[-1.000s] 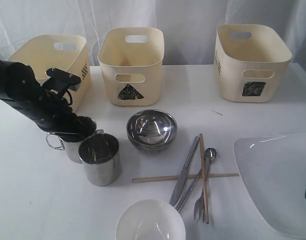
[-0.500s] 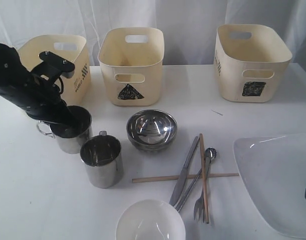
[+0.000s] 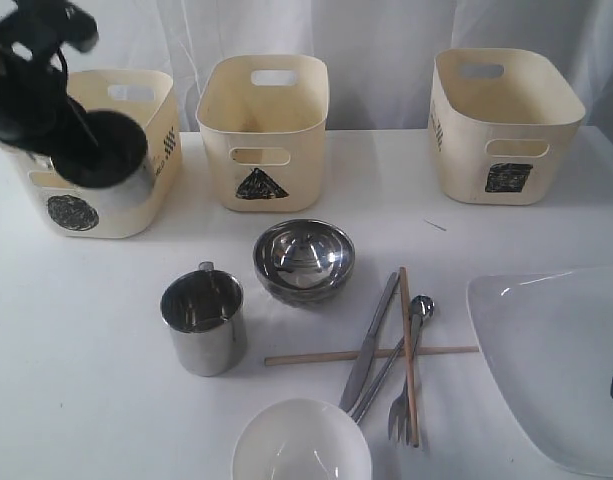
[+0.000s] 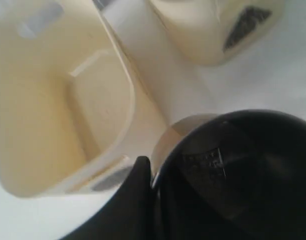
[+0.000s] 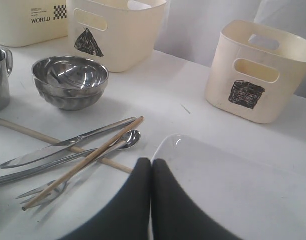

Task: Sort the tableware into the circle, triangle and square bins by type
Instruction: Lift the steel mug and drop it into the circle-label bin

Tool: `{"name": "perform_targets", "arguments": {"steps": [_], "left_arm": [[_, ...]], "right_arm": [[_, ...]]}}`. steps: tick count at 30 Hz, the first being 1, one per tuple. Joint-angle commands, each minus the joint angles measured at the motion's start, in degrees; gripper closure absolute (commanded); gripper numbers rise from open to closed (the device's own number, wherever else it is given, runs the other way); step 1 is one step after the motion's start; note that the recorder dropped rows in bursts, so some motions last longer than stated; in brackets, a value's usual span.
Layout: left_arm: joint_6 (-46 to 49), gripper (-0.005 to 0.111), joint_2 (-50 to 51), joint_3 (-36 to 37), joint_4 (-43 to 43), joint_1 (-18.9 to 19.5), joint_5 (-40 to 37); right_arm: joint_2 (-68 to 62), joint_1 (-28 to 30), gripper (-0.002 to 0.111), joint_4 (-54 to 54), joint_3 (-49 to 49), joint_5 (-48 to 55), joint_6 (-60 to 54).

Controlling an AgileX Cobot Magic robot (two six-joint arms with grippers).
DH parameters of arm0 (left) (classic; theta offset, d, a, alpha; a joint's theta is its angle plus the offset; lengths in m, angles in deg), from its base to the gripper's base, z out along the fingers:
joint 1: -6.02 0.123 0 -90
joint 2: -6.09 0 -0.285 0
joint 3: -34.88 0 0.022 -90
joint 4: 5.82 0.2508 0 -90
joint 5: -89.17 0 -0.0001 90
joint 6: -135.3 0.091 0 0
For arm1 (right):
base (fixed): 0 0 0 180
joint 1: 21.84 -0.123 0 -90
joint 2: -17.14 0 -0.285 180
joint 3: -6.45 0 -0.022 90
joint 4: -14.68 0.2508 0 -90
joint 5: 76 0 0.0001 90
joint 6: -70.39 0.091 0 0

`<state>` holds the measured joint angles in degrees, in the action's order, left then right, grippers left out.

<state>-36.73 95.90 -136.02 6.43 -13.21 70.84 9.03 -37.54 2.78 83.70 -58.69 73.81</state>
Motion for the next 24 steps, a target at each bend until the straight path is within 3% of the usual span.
{"name": "perform_targets", "arguments": {"steps": [1,7,11,16,24], "left_arm": [[-1.44,0.107,-0.73,-6.30,1.25,2.81,4.50],[-6.97,0.107,7.93,-14.75,1.25,10.99,10.80],[-9.56,0.107,16.43,-19.33,1.25,14.42,12.16],[-12.78,0.106,25.45,-22.20,1.04,15.82,16.30],[-18.34,0.078,32.01,-23.97,1.04,15.71,16.57]], "right_arm": [[0.32,-0.26,0.108,-0.10,-0.03,-0.66,0.24],[0.32,-0.26,0.108,-0.10,-0.03,-0.66,0.24],[0.32,-0.26,0.108,-0.10,-0.03,-0.66,0.24],[0.32,-0.26,0.108,-0.10,-0.03,-0.66,0.24],[0.32,-0.26,0.108,-0.10,-0.03,-0.66,0.24]]}}
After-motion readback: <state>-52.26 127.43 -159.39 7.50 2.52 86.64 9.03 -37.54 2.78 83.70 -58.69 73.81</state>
